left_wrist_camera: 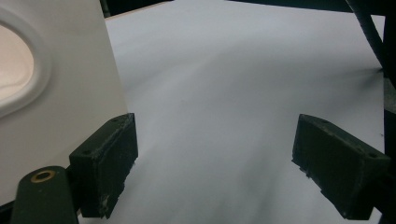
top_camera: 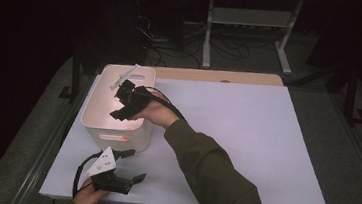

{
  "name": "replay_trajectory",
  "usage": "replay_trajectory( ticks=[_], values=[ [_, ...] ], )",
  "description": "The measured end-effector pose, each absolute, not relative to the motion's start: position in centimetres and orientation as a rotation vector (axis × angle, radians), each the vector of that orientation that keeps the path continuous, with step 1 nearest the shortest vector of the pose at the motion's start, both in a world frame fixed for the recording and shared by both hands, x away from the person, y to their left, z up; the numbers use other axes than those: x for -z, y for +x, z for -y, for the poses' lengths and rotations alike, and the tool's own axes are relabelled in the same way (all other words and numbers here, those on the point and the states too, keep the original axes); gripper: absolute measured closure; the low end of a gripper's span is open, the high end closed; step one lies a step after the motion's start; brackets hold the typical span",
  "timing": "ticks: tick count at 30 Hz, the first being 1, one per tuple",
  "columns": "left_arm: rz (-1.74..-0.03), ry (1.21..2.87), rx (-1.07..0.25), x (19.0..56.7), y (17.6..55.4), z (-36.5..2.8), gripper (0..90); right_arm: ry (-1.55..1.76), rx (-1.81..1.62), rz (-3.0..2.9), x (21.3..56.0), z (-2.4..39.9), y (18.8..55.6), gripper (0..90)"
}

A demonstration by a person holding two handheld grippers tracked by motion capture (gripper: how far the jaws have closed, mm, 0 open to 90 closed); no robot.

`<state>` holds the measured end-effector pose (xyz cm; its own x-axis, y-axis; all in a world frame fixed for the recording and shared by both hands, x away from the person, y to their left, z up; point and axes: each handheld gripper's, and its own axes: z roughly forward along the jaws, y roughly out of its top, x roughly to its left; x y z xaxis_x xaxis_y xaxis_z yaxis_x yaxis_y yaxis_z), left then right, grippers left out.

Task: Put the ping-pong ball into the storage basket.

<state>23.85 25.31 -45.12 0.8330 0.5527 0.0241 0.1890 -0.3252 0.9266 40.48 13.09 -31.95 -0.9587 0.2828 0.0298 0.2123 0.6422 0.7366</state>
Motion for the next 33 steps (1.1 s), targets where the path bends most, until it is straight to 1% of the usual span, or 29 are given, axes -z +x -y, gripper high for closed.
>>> replay_trajectory(
  ticks=[6,18,33],
  values=[
    [-0.554,1.899,-0.409,45.1,23.9,-25.3,14.1,0.432,-1.252,-2.733,30.9,-11.8,40.4,38.1],
    [-0.56,1.9,-0.407,45.1,23.9,-25.3,14.1,0.501,-1.284,-2.673,29.4,-8.0,40.6,37.3],
    [-0.561,1.896,-0.415,45.1,23.8,-25.3,14.1,0.573,-1.3,-2.63,30.1,-3.7,40.5,33.5]
  ],
)
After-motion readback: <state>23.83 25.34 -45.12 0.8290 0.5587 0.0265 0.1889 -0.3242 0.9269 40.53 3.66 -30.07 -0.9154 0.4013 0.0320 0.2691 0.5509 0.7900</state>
